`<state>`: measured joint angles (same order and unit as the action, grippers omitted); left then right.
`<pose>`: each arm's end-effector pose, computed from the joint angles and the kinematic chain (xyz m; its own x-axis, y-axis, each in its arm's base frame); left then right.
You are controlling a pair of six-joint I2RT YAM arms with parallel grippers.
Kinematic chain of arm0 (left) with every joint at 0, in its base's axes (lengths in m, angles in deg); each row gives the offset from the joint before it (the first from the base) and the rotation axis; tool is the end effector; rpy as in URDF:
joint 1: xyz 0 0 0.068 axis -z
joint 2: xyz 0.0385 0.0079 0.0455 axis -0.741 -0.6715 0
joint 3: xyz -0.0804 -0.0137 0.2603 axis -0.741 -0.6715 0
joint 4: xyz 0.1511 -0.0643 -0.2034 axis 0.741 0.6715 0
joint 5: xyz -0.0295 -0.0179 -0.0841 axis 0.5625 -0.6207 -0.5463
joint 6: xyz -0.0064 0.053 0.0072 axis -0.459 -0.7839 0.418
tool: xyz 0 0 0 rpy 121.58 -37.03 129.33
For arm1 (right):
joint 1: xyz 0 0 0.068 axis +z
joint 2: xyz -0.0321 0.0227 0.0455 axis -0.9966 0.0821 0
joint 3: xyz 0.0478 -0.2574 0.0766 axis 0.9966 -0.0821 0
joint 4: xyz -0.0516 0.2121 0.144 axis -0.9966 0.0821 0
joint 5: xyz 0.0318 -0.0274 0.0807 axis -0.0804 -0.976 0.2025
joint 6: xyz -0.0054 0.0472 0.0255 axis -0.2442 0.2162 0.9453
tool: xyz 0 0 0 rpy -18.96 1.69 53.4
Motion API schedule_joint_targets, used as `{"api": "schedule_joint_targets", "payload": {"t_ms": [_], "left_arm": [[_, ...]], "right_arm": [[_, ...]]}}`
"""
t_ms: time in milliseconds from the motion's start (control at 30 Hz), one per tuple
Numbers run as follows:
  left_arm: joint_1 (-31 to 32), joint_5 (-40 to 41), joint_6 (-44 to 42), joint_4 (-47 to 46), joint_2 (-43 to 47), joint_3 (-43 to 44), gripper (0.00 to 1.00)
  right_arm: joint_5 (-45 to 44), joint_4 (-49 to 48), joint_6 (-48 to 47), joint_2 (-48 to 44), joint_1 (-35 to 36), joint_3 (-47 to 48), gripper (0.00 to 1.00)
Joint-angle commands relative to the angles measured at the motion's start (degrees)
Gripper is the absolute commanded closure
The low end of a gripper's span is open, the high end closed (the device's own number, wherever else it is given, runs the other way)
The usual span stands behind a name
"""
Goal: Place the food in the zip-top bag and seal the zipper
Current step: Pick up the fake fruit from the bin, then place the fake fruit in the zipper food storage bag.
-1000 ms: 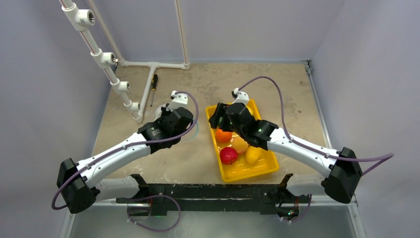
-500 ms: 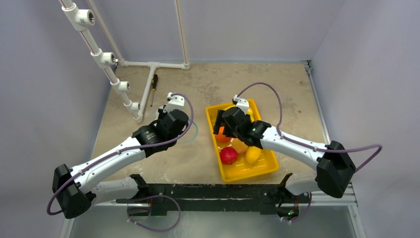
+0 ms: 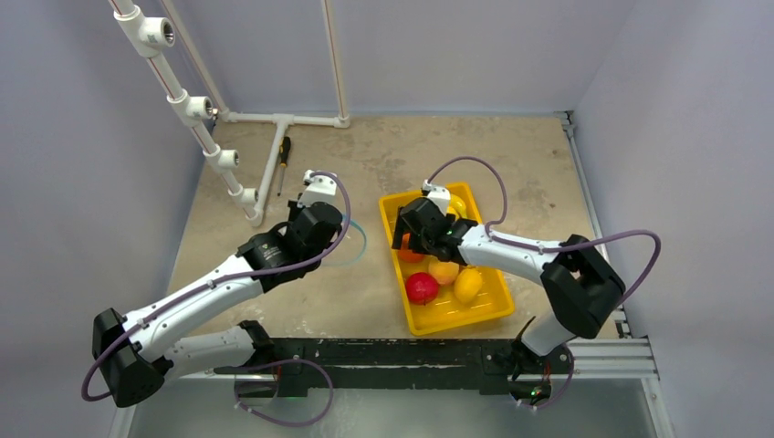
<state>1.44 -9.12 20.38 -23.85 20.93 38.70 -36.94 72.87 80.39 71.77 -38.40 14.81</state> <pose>0.1588 -0.1420 0.3053 -0.4242 0.2293 -0.8760 -0.0297 0.9634 0.2666 0.2243 0.2202 0.1985 -0.7448 0.2015 -0.6361 0.0396 0.9650 0.2593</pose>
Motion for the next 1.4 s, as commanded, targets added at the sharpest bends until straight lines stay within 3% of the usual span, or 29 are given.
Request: {"api": "schedule_joint_targets", "payload": {"t_ms": [0,233,467,633,767,1100,1367], "left_arm": [[-0.1,-0.5,-0.6,-2.1,1.1,-0.7,1.00],[-0.1,-0.8,-0.8,-2.5,0.7,-0.6,1.00],[-0.1,-0.8,-0.9,-2.6,0.3,-0.6,1.00],[-0.1,-0.8,-1.0,-2.7,-0.1,-0.6,1.00],[-0.1,-0.8,-1.1,-3.0,-0.3,-0.5,1.00],[-0.1,-0.8,-1.3,-3.3,-0.7,-0.5,1.00],[-0.1,-0.2,-1.2,-3.3,-0.4,-0.5,1.00]], "right_arm": [[-1.4,-1.7,-1.0,0.9,-0.2,-0.7,0.04],[-1.3,-1.6,-0.7,1.6,-0.1,-2.8,0.09],[-2.7,0.2,-0.5,-2.2,-0.2,-0.4,0.40],[-4.8,3.5,-0.7,-5.9,-0.2,3.6,0.52],[-4.9,2.5,-2.5,-10.0,-0.1,6.3,0.55],[10.1,-10.1,-11.7,-17.4,1.4,6.8,0.60],[18.8,-17.7,-14.1,-16.7,5.1,5.9,0.60]]}}
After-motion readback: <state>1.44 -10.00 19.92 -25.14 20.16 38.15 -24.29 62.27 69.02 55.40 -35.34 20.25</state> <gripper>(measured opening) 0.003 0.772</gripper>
